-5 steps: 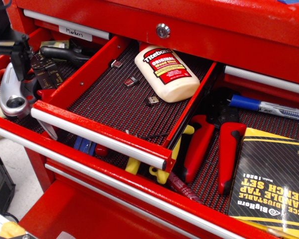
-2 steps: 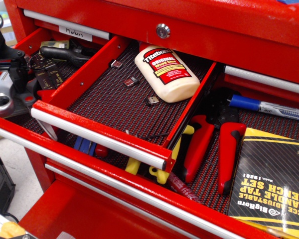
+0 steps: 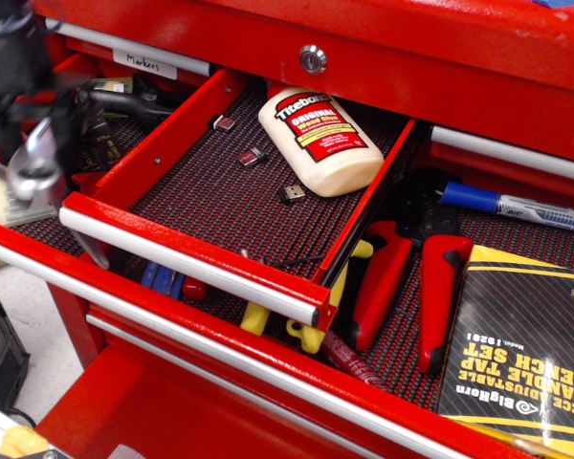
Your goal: Pick up box cutter and put into drawer
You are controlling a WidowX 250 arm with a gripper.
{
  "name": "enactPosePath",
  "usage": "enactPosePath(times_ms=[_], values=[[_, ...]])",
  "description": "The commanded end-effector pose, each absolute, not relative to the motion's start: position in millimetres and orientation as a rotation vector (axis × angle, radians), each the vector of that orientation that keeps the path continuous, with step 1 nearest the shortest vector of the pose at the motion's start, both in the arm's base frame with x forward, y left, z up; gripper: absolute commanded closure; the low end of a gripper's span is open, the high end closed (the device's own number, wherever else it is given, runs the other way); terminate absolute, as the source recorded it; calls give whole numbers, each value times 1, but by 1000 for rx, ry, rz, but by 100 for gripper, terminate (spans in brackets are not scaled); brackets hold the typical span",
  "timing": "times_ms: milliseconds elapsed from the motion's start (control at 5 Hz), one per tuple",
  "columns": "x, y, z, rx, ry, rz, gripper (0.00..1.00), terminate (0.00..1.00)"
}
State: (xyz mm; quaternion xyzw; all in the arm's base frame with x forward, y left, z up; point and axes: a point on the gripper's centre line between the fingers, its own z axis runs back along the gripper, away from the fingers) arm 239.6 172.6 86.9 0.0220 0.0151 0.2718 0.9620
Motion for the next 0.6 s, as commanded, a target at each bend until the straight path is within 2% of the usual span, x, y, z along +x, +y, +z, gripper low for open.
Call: enactPosePath(times_ms=[0,200,400], values=[[256,148,168,160,31,675,100,0],[258,108,174,75,63,820,100,0],[253,62,158,41,-61,853,100,0]])
